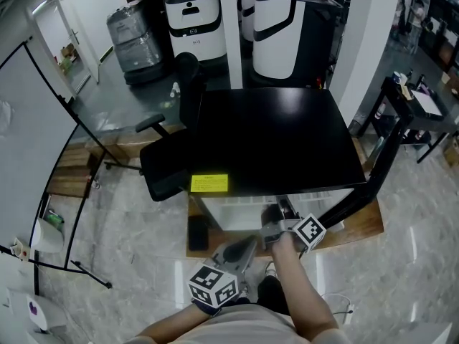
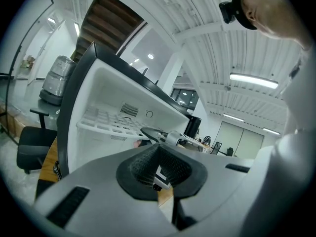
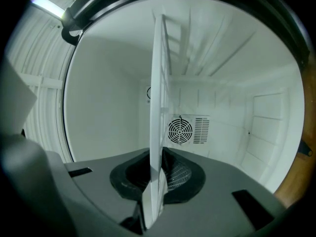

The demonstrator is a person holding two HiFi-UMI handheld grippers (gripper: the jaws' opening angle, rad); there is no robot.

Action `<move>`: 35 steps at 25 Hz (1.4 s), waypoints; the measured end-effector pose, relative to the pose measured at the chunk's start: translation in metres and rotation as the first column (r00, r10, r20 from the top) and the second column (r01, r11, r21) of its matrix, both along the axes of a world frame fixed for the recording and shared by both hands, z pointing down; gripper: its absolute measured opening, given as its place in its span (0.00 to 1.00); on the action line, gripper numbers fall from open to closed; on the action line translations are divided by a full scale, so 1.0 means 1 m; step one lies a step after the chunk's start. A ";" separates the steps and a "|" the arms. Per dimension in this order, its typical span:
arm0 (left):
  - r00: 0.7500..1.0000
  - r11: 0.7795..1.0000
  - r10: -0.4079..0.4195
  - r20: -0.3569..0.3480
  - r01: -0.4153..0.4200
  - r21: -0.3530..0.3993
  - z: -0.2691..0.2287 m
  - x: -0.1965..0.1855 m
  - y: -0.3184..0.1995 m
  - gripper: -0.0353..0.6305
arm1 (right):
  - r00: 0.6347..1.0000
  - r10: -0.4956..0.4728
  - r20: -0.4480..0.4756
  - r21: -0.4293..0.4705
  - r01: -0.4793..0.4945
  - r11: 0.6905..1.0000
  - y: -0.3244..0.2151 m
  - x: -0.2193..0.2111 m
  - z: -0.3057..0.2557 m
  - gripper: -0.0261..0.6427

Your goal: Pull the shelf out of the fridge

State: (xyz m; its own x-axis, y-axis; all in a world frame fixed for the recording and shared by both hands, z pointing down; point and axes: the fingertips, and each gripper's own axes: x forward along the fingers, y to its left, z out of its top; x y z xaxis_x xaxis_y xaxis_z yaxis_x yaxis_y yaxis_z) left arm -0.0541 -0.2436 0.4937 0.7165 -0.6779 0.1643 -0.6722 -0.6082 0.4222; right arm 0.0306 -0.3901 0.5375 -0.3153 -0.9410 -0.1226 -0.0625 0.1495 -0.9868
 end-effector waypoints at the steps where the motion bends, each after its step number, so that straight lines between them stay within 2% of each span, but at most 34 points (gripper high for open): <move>1: 1.000 1.000 0.001 0.000 -0.001 0.001 0.000 0.000 0.001 0.06 | 1.000 0.001 0.000 -0.001 -0.001 1.000 0.002 0.001 0.000 0.11; 14: 1.000 1.000 0.023 -0.008 -0.023 0.013 -0.004 -0.002 0.022 0.06 | 1.000 0.009 0.016 -0.002 -0.009 1.000 0.031 0.002 0.000 0.11; 35: 0.993 0.993 0.114 -0.036 -0.113 0.022 -0.005 0.005 0.054 0.06 | 0.999 0.036 0.026 -0.018 -0.035 0.999 0.085 0.002 0.002 0.11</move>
State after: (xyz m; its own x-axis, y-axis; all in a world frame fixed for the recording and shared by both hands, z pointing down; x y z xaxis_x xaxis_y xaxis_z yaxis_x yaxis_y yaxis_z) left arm -0.0489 -0.1892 0.4885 0.7945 -0.5947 0.1229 -0.5821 -0.6884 0.4327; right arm 0.0324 -0.3055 0.5392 -0.2787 -0.9536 -0.1137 -0.0417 0.1303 -0.9906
